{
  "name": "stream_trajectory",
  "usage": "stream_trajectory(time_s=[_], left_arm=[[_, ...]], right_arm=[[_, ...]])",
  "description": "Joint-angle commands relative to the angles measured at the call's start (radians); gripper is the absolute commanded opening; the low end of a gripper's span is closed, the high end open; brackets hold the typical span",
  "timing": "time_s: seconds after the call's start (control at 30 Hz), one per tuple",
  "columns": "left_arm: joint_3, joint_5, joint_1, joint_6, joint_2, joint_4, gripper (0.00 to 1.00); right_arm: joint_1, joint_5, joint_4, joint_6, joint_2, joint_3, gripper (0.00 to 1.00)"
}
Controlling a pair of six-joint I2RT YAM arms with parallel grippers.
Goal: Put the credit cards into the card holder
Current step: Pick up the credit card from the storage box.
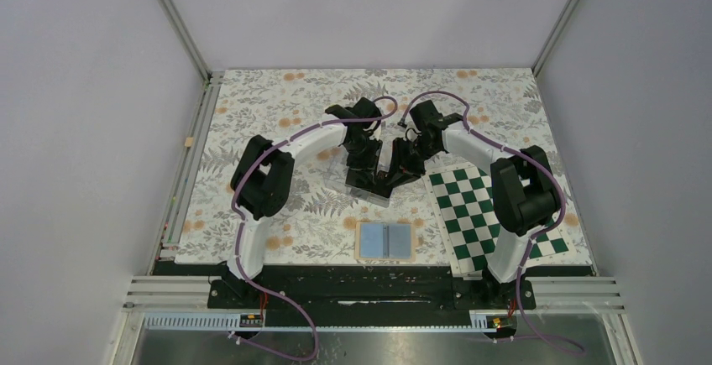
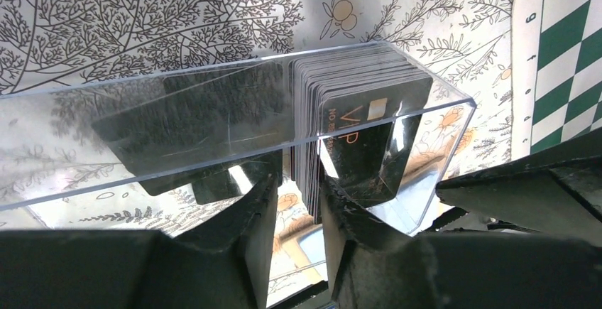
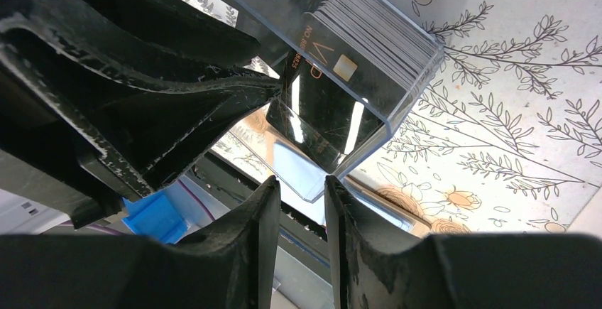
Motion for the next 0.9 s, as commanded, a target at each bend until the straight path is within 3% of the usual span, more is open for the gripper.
stream_trajectory(time_s=[0.0,0.4,0.87], left_arm=[[0.049,-0.006,-0.003,0.017,0.007,-0.002,0.26],[0.067,0.018,-0.013,0.015,0.023,0.004,0.10],[0.080,-0.012,-0.030,0.003,0.000,0.004,0.10]], right_arm=[[0.001,-0.019,0.002,0.004,-0.027,-0.004,0.36],[0.000,-0.024,0.001,0.002,-0.025,-0.005,0.36],[0.000,-0.029,0.001,0.000,-0.022,-0.007,0.36]])
